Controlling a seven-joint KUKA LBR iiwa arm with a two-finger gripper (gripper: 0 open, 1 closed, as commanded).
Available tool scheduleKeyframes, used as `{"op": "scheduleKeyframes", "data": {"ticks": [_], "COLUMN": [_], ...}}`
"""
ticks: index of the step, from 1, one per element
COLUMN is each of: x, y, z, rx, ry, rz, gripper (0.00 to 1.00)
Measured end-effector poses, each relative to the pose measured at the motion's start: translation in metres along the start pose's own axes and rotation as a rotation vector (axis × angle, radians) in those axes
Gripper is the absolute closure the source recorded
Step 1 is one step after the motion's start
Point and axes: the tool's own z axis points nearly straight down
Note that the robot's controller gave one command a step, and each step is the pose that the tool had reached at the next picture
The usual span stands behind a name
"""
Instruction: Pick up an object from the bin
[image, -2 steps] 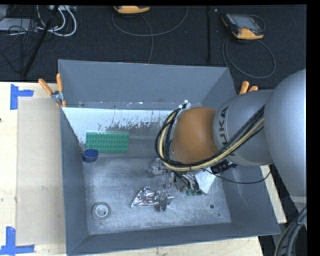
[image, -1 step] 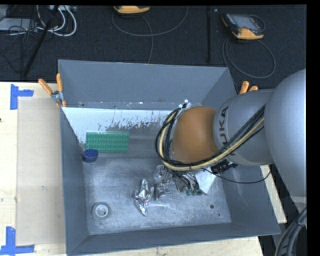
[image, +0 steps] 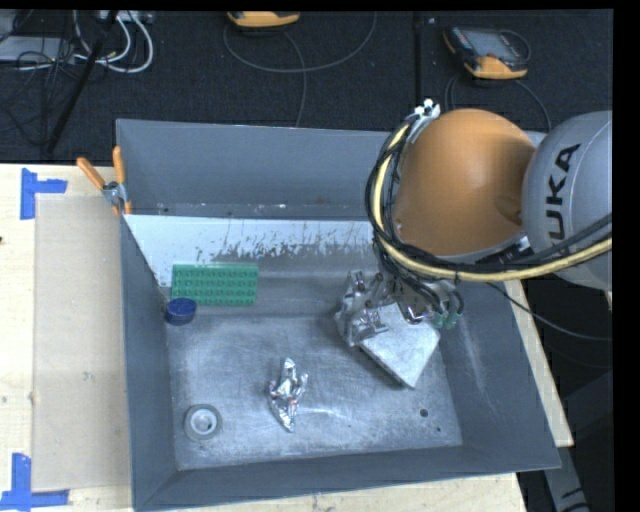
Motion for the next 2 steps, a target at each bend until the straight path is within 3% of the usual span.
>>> {"op": "scheduleKeyframes", "data": {"ticks": [1, 2], "x": [0.001, 0.017], "y": [0.000, 0.047], "z": [0.005, 0.175], "rx": [-0.001, -0.004], "ry": [0.008, 0.018], "rz": [0.002, -0.091], "gripper": [0.00, 0.00]}}
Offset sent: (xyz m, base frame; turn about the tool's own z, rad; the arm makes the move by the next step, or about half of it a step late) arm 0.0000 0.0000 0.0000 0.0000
